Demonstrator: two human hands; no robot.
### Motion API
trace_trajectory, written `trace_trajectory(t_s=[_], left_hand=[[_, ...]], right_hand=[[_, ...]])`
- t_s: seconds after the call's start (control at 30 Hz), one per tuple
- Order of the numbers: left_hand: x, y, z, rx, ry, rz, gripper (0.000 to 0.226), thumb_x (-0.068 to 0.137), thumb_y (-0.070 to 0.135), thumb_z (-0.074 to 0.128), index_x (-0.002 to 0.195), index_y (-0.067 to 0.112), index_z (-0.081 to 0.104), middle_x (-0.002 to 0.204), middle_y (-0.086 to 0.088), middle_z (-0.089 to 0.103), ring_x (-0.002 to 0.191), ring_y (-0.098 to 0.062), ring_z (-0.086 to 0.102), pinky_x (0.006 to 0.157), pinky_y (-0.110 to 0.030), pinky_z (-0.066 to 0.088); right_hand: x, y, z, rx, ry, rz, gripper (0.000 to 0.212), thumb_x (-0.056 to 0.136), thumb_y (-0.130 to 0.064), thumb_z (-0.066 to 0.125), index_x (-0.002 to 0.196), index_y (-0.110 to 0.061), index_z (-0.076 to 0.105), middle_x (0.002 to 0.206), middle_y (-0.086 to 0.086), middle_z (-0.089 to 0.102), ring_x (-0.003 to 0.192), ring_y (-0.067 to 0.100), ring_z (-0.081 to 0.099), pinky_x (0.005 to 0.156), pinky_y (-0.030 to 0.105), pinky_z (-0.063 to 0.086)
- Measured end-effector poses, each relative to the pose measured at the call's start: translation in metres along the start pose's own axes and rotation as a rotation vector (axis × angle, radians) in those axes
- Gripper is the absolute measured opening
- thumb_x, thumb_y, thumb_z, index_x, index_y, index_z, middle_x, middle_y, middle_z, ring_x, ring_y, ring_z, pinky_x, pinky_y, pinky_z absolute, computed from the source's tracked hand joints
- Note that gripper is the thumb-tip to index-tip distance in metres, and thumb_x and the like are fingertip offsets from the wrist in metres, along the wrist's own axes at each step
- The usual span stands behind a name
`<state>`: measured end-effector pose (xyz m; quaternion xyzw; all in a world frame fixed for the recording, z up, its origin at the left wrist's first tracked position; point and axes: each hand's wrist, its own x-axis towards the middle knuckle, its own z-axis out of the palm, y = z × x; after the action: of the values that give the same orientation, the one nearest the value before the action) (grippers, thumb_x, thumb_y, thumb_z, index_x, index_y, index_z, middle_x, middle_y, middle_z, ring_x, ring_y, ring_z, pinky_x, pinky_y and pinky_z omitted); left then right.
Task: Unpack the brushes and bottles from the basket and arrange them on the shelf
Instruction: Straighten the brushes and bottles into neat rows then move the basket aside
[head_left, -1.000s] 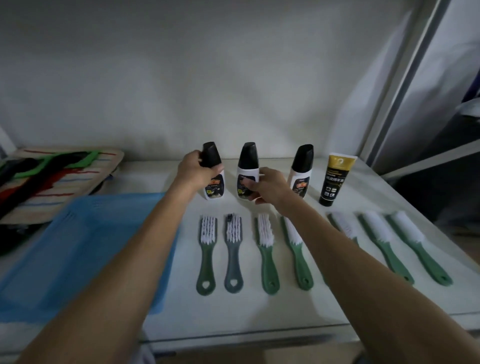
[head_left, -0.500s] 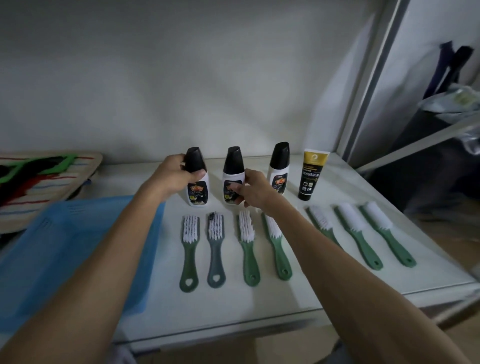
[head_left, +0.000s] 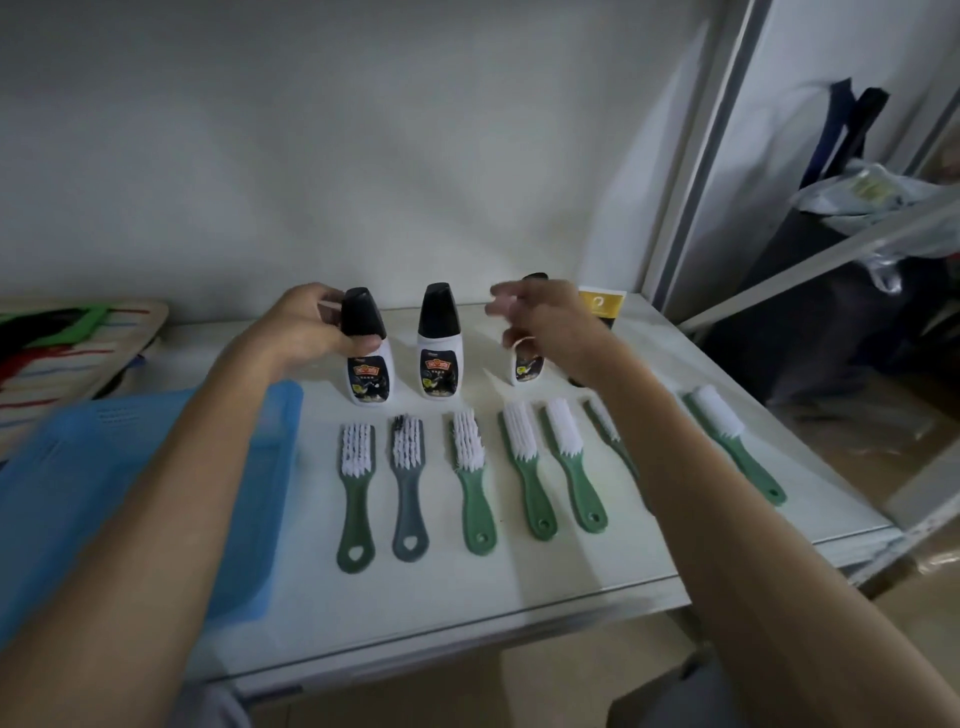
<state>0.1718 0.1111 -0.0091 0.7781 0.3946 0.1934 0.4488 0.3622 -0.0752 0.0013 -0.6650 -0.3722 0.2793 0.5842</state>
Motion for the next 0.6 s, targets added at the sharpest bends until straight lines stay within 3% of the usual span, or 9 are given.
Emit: trace_trajectory(t_s=[0.1,0.2,0.27,0.37,0.47,0.6], left_hand=[[-0.02,0.035,-0.019,0.108,0.109,0.078,0.093,0.063,0.021,0.09,0.142,0.014,0.042,0.137,-0.007,0.053,0.117,-0.018,0.052,0.098,-0.032,0.04],[-0.039,0.087,-0.028,0.083,0.27,0.321,0.087,0.058,0.03,0.092,0.134,0.019,0.05,0.127,-0.002,0.059,0.118,-0.012,0.053,0.102,-0.03,0.042],[-0.037,0.119,-0.011,0.111,0.222,0.436,0.076,0.059,0.032,0.091,0.127,0.019,0.058,0.118,0.002,0.062,0.11,-0.011,0.057,0.098,-0.027,0.045],[-0.015,0.151,0.046,0.338,0.042,0.435,0.071,0.066,0.032,0.088,0.129,0.016,0.057,0.125,-0.003,0.061,0.113,-0.017,0.058,0.095,-0.027,0.045],[0.009,0.156,0.098,0.597,-0.085,0.39,0.079,0.073,0.038,0.083,0.138,0.014,0.045,0.138,-0.007,0.052,0.123,-0.024,0.052,0.101,-0.036,0.042],[0.03,0.146,0.136,0.73,-0.12,0.335,0.068,0.077,0.04,0.079,0.13,0.009,0.05,0.13,-0.011,0.056,0.113,-0.029,0.056,0.092,-0.039,0.047]], right_hand=[[-0.009,-0.018,-0.038,0.231,0.247,-0.111,0.016,0.098,-0.018,0.054,0.096,-0.006,0.064,0.086,0.006,0.069,0.044,0.009,0.049,0.041,0.018,0.038],[-0.011,-0.007,-0.069,0.207,0.682,-0.131,0.014,0.093,-0.02,0.061,0.09,-0.007,0.064,0.076,0.003,0.064,0.057,0.013,0.054,0.054,0.024,0.047],[-0.009,0.015,-0.078,0.095,0.808,-0.066,0.012,0.089,-0.012,0.061,0.099,-0.007,0.063,0.085,0.005,0.064,0.071,0.016,0.059,0.066,0.028,0.053],[-0.005,0.044,-0.082,-0.086,0.637,0.122,0.041,0.083,-0.007,0.067,0.122,-0.008,0.053,0.11,0.011,0.062,0.09,0.019,0.061,0.076,0.03,0.054],[0.001,0.056,-0.074,-0.238,0.459,0.215,0.07,0.074,-0.015,0.081,0.133,-0.007,0.043,0.125,0.011,0.057,0.112,0.026,0.057,0.092,0.037,0.05],[0.016,0.069,-0.058,-0.361,0.416,0.201,0.065,0.072,-0.025,0.084,0.12,-0.006,0.044,0.115,0.01,0.056,0.103,0.026,0.056,0.08,0.035,0.048]])
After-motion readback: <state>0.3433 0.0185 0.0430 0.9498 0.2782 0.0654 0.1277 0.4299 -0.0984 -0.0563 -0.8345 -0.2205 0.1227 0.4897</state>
